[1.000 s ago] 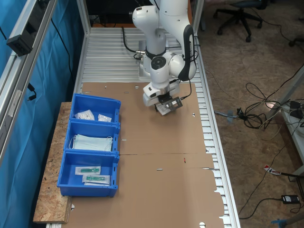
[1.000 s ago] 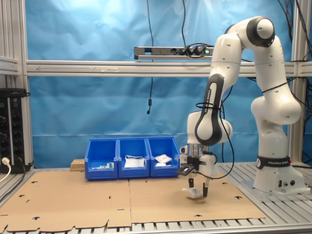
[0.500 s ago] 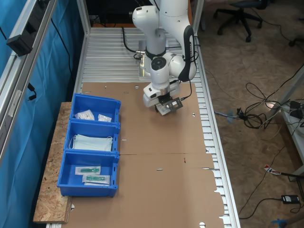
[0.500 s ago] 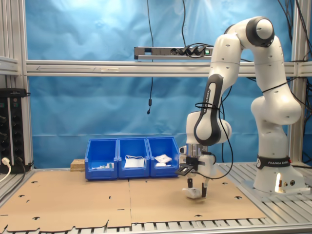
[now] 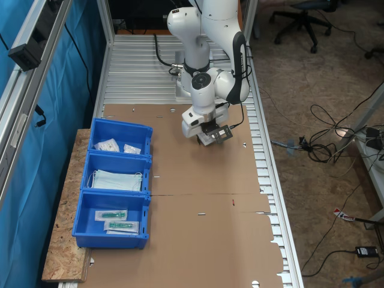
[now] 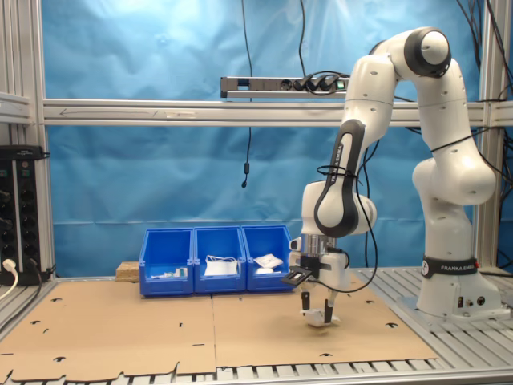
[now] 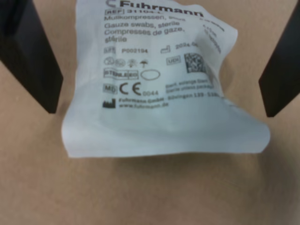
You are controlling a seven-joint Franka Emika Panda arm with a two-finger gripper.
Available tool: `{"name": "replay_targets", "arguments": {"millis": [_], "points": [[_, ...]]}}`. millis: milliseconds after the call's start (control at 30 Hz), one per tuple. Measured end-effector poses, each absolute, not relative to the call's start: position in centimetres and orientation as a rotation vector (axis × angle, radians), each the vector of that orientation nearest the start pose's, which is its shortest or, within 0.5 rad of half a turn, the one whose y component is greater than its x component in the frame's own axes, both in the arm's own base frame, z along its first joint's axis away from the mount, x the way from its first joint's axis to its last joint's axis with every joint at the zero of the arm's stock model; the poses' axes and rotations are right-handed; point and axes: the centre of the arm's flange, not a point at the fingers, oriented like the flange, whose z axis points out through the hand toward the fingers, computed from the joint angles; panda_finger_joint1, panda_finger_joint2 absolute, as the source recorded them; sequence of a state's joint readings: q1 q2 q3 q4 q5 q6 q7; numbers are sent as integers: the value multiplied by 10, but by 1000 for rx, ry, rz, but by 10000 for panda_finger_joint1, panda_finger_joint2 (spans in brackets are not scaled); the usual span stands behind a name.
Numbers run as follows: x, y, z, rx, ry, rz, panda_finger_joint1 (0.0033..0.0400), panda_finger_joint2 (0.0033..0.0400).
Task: Pick and place sorting task of medical equipment.
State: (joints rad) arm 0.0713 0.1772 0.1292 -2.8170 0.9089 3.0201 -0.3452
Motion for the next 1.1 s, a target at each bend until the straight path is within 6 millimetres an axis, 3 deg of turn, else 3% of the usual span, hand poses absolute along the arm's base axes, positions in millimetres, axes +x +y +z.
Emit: {"name": "replay_targets", "arguments": {"millis": [1100], "points": [[339, 13, 144, -2960, 539, -7, 400, 400]]}}
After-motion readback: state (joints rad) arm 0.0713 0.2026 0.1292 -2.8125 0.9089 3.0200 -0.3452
